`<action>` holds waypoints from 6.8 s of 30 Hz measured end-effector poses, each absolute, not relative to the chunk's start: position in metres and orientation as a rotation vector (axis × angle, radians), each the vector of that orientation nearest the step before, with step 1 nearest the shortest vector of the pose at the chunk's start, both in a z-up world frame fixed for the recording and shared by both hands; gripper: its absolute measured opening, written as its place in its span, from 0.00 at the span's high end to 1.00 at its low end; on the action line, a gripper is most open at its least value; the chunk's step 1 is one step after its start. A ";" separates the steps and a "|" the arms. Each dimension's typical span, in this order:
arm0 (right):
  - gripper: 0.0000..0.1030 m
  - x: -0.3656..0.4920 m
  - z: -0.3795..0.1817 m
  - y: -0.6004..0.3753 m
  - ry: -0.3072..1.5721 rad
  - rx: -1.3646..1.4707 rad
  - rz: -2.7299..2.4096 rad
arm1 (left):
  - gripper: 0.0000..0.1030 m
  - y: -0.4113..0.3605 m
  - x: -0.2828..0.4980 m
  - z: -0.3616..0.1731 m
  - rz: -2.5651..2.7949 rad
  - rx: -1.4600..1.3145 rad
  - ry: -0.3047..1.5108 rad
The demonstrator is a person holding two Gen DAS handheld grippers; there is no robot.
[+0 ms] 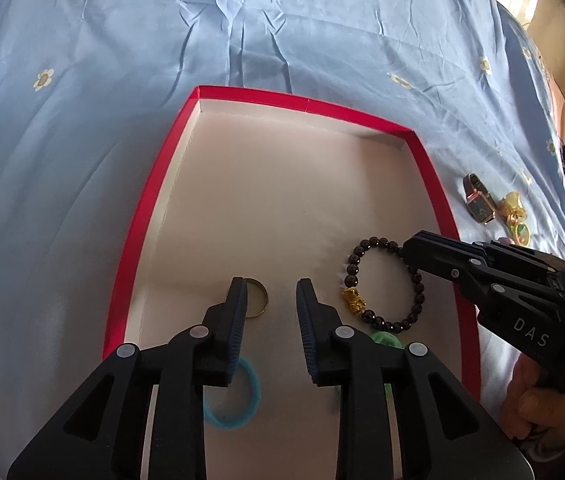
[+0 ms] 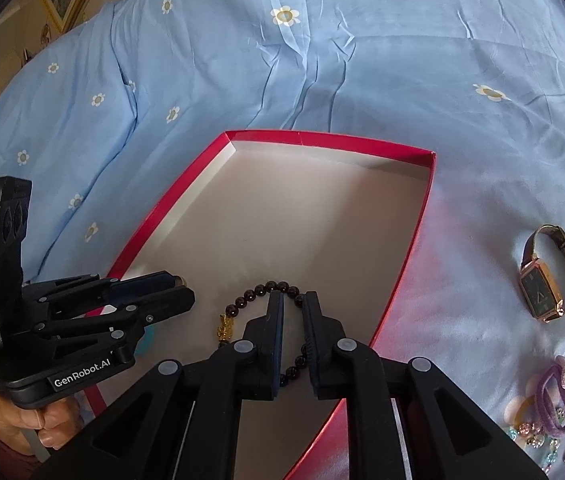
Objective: Organize jewelry
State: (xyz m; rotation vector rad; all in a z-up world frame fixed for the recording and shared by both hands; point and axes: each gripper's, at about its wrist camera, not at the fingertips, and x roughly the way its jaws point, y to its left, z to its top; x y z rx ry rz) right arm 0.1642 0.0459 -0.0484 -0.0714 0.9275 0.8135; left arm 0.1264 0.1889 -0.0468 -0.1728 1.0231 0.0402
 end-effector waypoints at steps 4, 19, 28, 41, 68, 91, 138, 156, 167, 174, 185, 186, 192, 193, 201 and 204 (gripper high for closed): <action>0.80 0.161 -0.042 0.041 0.915 -0.047 0.823 | 0.77 0.189 0.122 -0.043 0.045 -0.176 1.014; 0.62 0.136 -0.011 -0.025 0.844 0.038 0.790 | 0.57 0.170 0.087 -0.023 0.033 -0.258 0.956; 0.54 0.129 -0.011 -0.092 0.845 0.089 0.684 | 0.55 0.131 0.081 -0.024 -0.039 -0.275 0.967; 0.51 0.130 -0.022 -0.168 0.852 0.165 0.553 | 0.51 0.081 0.094 -0.022 -0.118 -0.237 0.991; 0.49 0.200 -0.010 -0.166 0.819 0.060 0.564 | 0.48 0.031 0.194 -0.020 -0.187 -0.250 1.037; 0.63 0.237 -0.029 -0.143 0.840 -0.146 0.605 | 0.93 -0.004 0.252 -0.051 -0.268 -0.144 1.100; 0.63 0.159 0.002 -0.046 0.795 -0.012 0.810 | 0.93 0.156 0.126 0.005 -0.072 -0.273 0.891; 0.63 0.178 -0.009 0.028 0.818 -0.097 0.865 | 0.93 0.217 0.149 -0.015 0.058 -0.293 0.903; 0.63 0.194 -0.029 0.066 0.850 -0.217 0.856 | 0.93 0.226 0.169 -0.042 0.095 -0.256 0.961; 0.63 0.195 -0.039 0.075 0.864 -0.281 0.849 | 0.92 0.225 0.170 -0.048 0.099 -0.236 0.970; 0.60 0.201 -0.042 0.078 0.889 -0.263 0.863 | 0.89 0.221 0.175 -0.047 0.114 -0.215 0.987; 0.60 0.202 -0.042 0.078 0.888 -0.258 0.863 | 0.88 0.222 0.175 -0.048 0.117 -0.215 0.991; 0.58 0.203 -0.042 0.075 0.900 -0.233 0.868 | 0.69 0.224 0.171 -0.046 0.132 -0.227 0.982; 0.58 0.203 -0.042 0.074 0.901 -0.228 0.868 | 0.67 0.225 0.169 -0.044 0.136 -0.229 0.977; 0.53 0.195 -0.033 0.063 0.886 -0.182 0.871 | 0.60 0.226 0.155 -0.031 0.138 -0.276 0.951; 0.52 0.188 -0.024 0.052 0.874 -0.149 0.872 | 0.56 0.223 0.145 -0.024 0.133 -0.299 0.936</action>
